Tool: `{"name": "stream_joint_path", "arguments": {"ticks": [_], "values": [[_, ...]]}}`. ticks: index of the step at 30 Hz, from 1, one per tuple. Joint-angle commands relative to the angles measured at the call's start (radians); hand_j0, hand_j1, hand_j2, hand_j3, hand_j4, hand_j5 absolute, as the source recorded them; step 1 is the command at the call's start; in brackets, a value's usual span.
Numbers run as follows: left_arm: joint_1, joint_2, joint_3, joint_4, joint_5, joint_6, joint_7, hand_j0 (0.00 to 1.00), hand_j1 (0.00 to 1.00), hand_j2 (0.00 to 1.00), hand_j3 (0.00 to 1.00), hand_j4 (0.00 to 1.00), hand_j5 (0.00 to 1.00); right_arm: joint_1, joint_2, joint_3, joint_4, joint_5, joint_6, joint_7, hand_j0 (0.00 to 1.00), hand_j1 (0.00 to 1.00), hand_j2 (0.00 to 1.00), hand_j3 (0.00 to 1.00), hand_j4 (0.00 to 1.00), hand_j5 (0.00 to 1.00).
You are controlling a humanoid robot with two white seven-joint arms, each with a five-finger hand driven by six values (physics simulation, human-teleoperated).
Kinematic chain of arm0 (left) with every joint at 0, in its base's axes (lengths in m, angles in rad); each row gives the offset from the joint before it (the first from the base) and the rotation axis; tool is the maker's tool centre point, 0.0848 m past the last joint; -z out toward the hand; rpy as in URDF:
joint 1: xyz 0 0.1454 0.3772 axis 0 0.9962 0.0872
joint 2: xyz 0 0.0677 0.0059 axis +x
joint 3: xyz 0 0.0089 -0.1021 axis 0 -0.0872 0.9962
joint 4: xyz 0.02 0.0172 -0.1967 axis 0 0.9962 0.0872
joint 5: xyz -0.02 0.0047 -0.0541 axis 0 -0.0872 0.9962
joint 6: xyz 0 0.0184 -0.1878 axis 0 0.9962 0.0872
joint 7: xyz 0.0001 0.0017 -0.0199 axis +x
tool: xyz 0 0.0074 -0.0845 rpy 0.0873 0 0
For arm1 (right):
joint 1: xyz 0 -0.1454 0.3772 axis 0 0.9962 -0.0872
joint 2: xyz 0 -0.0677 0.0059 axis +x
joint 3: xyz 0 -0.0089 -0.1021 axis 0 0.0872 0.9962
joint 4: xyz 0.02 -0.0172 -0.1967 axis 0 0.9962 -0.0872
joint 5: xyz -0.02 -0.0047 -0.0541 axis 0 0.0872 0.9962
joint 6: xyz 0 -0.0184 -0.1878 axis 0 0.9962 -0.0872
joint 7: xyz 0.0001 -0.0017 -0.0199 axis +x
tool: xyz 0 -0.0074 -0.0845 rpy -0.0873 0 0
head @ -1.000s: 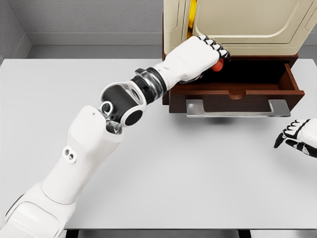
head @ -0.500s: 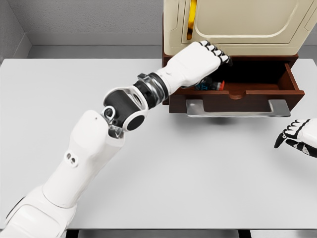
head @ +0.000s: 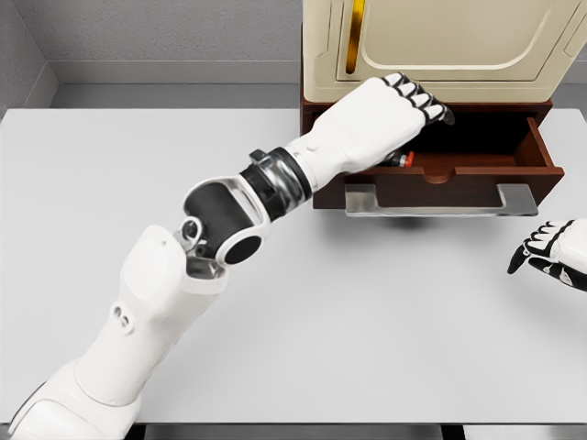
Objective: Put the switch into the drawer with left arm, and close the drawer with right arm
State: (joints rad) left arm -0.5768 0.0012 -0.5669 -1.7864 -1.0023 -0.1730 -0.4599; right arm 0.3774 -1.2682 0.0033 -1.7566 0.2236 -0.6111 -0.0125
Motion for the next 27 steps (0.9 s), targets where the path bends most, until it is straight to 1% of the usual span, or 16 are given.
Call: {"name": "stream_joint_path", "arguments": {"ticks": [1, 7, 9, 11, 13, 14, 16, 18, 19, 20, 21, 23, 24, 25, 26, 27], "values": [[0.000, 0.017, 0.030, -0.016, 0.080, -0.066, 0.003, 0.73, 0.73, 0.73, 0.73, 0.73, 0.73, 0.000, -0.002, 0.000, 0.000, -0.006, 0.000, -0.001, 0.45, 0.45, 0.45, 0.45, 0.45, 0.45], [0.005, 0.152, 0.140, -0.018, 0.370, -0.419, 0.006, 0.73, 0.73, 0.73, 0.73, 0.73, 0.73, -0.014, -0.002, 0.001, 0.012, -0.009, 0.000, -0.003, 0.45, 0.45, 0.45, 0.45, 0.45, 0.45], [0.005, 0.239, 0.174, -0.016, 0.524, -0.438, 0.006, 0.73, 0.73, 0.73, 0.73, 0.73, 0.73, -0.014, -0.002, 0.001, 0.012, -0.009, 0.000, -0.003, 0.45, 0.45, 0.45, 0.45, 0.45, 0.45], [0.012, 0.333, 0.228, -0.016, 0.678, -0.438, 0.006, 0.73, 0.73, 0.73, 0.73, 0.73, 0.73, -0.020, 0.000, 0.001, 0.025, -0.009, 0.000, -0.003, 0.45, 0.45, 0.45, 0.45, 0.45, 0.45], [0.021, 0.414, 0.271, -0.016, 0.800, -0.438, 0.006, 0.74, 0.74, 0.74, 0.74, 0.74, 0.74, -0.026, 0.001, 0.003, 0.042, -0.010, 0.000, -0.003, 0.44, 0.44, 0.44, 0.44, 0.44, 0.44], [0.041, 0.451, 0.292, -0.016, 0.872, -0.438, 0.006, 0.74, 0.74, 0.74, 0.74, 0.74, 0.74, -0.026, 0.001, 0.003, 0.043, -0.010, 0.000, -0.003, 0.44, 0.44, 0.44, 0.44, 0.44, 0.44], [0.107, 0.506, 0.332, -0.016, 0.987, -0.438, 0.006, 0.74, 0.74, 0.74, 0.74, 0.74, 0.74, -0.026, 0.001, 0.003, 0.039, -0.010, 0.000, -0.003, 0.43, 0.43, 0.43, 0.43, 0.43, 0.43], [0.181, 0.588, 0.338, -0.015, 1.151, -0.438, 0.006, 0.74, 0.74, 0.74, 0.74, 0.74, 0.74, -0.028, 0.006, 0.003, 0.031, -0.013, 0.000, -0.003, 0.43, 0.43, 0.43, 0.43, 0.43, 0.43], [0.216, 0.623, 0.341, -0.015, 1.205, -0.438, 0.006, 0.82, 0.82, 0.82, 0.82, 0.82, 0.82, -0.029, 0.007, 0.003, 0.029, -0.013, 0.000, -0.003, 0.43, 0.43, 0.43, 0.43, 0.43, 0.43], [0.248, 0.649, 0.349, -0.015, 1.222, -0.438, 0.006, 1.00, 1.00, 1.00, 1.00, 1.00, 1.00, -0.031, 0.009, 0.003, 0.028, -0.013, 0.000, -0.003, 0.43, 0.43, 0.43, 0.43, 0.43, 0.43], [0.305, 0.680, 0.374, -0.015, 1.223, -0.438, 0.006, 1.00, 1.00, 1.00, 1.00, 1.00, 1.00, -0.031, 0.010, 0.004, 0.025, -0.015, 0.000, -0.003, 0.42, 0.42, 0.42, 0.42, 0.42, 0.42], [0.393, 0.689, 0.430, -0.011, 1.216, -0.438, 0.003, 1.00, 1.00, 1.00, 1.00, 1.00, 1.00, -0.031, 0.012, 0.004, 0.011, -0.015, 0.000, -0.003, 0.41, 0.41, 0.41, 0.41, 0.41, 0.41], [0.457, 0.684, 0.476, -0.005, 1.179, -0.438, -0.002, 1.00, 1.00, 1.00, 1.00, 1.00, 1.00, -0.032, 0.013, 0.004, 0.002, -0.015, 0.000, -0.003, 0.42, 0.42, 0.42, 0.42, 0.42, 0.42], [0.495, 0.680, 0.490, 0.007, 1.157, -0.438, -0.002, 1.00, 1.00, 1.00, 1.00, 1.00, 1.00, -0.032, 0.013, 0.004, 0.000, -0.017, 0.000, -0.003, 0.42, 0.42, 0.42, 0.42, 0.42, 0.42], [0.552, 0.680, 0.492, 0.028, 1.150, -0.438, -0.002, 1.00, 1.00, 1.00, 1.00, 1.00, 1.00, -0.032, 0.013, 0.004, 0.002, -0.018, 0.000, -0.003, 0.42, 0.42, 0.42, 0.42, 0.42, 0.42], [0.589, 0.681, 0.492, 0.090, 1.150, -0.438, -0.002, 1.00, 1.00, 1.00, 1.00, 1.00, 1.00, -0.040, 0.013, 0.004, 0.005, -0.020, 0.000, -0.003, 0.42, 0.42, 0.42, 0.42, 0.42, 0.42]]}}
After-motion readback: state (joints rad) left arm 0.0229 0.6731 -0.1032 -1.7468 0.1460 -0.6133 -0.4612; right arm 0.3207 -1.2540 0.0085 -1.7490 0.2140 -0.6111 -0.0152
